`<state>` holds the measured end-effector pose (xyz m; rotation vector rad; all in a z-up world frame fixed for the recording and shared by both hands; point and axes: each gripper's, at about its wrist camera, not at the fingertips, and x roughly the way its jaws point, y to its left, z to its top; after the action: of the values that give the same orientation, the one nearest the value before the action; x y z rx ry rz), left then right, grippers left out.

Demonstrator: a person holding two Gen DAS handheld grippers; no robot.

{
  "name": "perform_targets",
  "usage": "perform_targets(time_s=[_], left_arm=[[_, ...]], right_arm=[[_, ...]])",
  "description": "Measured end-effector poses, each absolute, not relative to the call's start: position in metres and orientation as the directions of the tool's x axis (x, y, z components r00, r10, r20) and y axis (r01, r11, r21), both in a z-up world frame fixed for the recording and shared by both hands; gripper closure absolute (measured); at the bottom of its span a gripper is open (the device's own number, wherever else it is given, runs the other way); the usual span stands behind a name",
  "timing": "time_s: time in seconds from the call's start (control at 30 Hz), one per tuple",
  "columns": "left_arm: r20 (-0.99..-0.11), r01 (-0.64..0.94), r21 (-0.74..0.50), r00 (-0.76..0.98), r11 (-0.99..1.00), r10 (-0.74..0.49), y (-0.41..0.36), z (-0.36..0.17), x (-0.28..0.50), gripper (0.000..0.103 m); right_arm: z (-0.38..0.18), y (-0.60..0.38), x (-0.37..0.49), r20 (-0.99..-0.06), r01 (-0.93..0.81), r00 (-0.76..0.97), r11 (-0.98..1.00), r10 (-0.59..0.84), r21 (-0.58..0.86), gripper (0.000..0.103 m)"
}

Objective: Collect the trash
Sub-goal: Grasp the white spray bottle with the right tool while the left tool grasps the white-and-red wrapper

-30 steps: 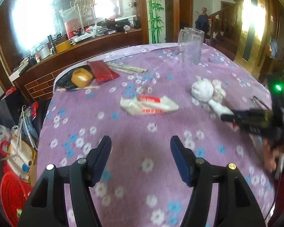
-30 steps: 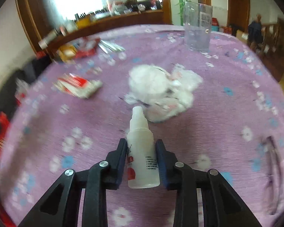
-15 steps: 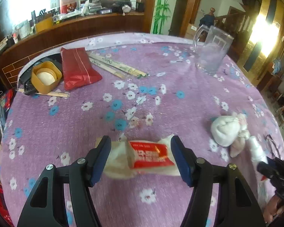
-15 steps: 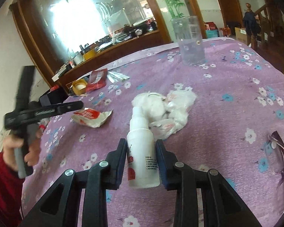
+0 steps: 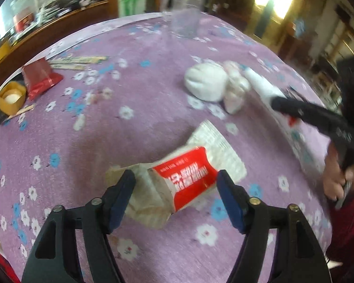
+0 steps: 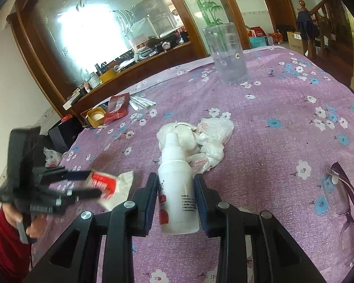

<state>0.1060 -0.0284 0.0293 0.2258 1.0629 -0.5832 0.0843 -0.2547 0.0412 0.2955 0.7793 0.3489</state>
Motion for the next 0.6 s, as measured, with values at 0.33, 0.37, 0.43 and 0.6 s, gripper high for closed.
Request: perform_targets(time_s=[0.33, 0.37, 0.43, 0.6], left_arm=[[-0.889, 0.650, 0.039, 0.370, 0.759, -0.271, -0.061, 0.022, 0.078, 0.029], [-0.884, 0.639, 0.044, 0.382, 0.768, -0.268, -0.061, 0.023, 0.079, 0.029], [-0.873, 0.603, 0.040, 0.409, 0.797, -0.266, -0.062, 0.025, 0.086, 0.029], [-0.848, 0.546, 0.011, 0.449, 0.838, -0.281, -0.063, 0.029, 0.097, 0.029]], right_arm=[[0.041, -0.258, 0.085, -0.630, -0.185, 0.663, 0.903, 0.405, 0.387, 0.069], [0.041, -0.258, 0.085, -0.629, -0.185, 0.664, 0.904, 0.404, 0.386, 0.069], [0.041, -0.258, 0.085, -0.630, -0.183, 0.665, 0.905, 0.401, 0.383, 0.069], [0.041, -0.258, 0.086, -0.630, -0.180, 0.668, 0.908, 0.395, 0.379, 0.069]])
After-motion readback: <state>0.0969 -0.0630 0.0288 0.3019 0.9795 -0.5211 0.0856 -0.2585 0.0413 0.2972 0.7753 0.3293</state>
